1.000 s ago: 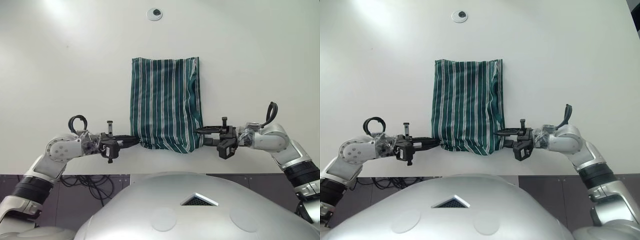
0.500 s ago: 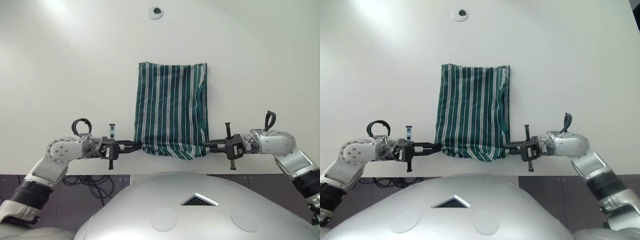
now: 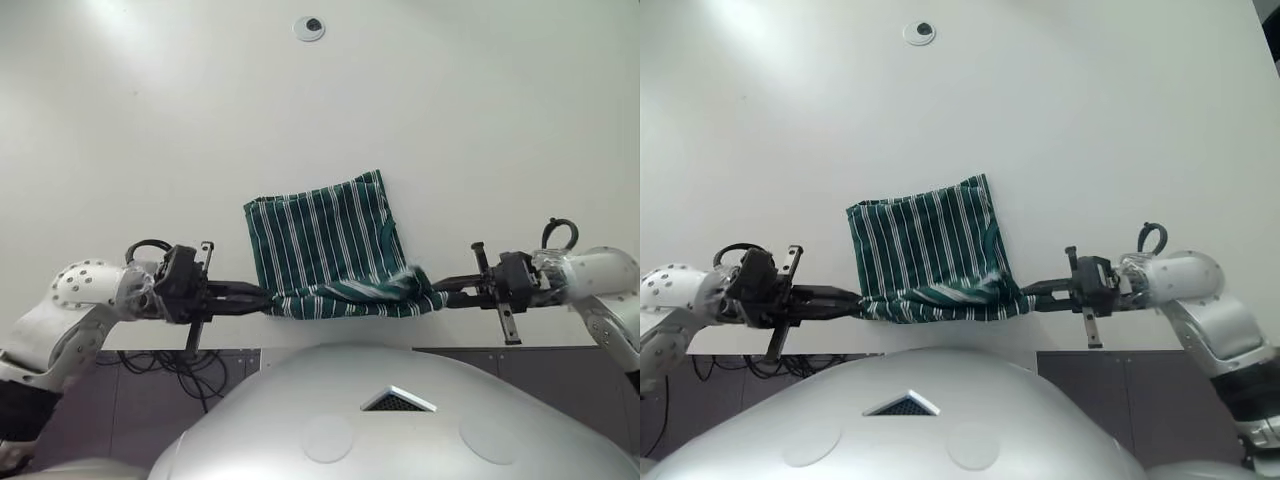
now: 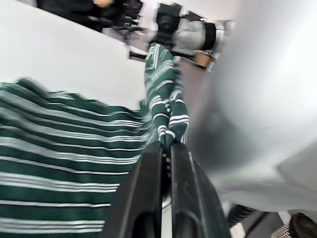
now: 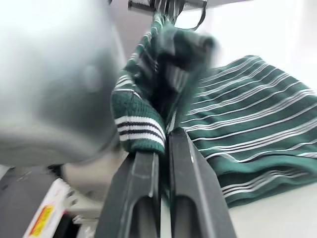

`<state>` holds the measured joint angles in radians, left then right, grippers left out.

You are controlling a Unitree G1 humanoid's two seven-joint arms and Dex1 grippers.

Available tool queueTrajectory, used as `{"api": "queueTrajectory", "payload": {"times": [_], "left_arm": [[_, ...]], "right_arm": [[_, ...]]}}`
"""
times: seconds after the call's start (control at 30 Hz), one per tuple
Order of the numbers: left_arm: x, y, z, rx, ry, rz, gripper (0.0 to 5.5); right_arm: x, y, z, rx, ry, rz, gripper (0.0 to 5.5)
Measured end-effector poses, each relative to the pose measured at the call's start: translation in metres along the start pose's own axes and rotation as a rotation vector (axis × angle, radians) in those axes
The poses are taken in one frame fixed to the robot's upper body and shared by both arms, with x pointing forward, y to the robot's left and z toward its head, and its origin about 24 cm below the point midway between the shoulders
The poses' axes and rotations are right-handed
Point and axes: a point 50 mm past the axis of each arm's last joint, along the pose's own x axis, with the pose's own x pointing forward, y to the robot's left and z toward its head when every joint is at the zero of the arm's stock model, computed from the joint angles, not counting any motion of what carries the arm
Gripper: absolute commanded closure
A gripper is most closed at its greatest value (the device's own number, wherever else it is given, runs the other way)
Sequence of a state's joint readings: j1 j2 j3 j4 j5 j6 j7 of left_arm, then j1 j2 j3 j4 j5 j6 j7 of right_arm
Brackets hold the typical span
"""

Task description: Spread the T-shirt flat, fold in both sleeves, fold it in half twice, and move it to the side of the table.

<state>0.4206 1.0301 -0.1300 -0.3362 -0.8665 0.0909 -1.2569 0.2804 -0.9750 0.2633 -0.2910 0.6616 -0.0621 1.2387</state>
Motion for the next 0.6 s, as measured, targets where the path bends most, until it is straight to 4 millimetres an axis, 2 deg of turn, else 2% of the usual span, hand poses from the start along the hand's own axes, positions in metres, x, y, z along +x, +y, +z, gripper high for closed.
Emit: {"api": "queueTrajectory", "payload": {"times": [0.27, 0.43, 0.47, 0.53, 0.6], "left_arm": [[-0.020, 0.036, -0.010, -0.004, -0.094, 0.228, 5.50], [-0.024, 0.056, -0.012, 0.009, -0.115, 0.360, 5.50], [-0.024, 0.059, -0.012, 0.012, -0.114, 0.378, 5.50], [-0.024, 0.066, -0.012, 0.024, -0.115, 0.421, 4.96], [-0.029, 0.072, -0.010, 0.039, -0.101, 0.483, 4.73]], "right_arm": [[0.022, -0.049, 0.001, -0.091, -0.009, -0.255, 5.49], [0.032, -0.072, -0.003, -0.070, 0.006, -0.358, 5.49], [0.031, -0.074, -0.005, -0.061, 0.018, -0.367, 5.21], [0.031, -0.078, -0.008, -0.031, 0.009, -0.392, 4.82], [0.030, -0.081, -0.010, -0.015, 0.001, -0.424, 4.56]]}}
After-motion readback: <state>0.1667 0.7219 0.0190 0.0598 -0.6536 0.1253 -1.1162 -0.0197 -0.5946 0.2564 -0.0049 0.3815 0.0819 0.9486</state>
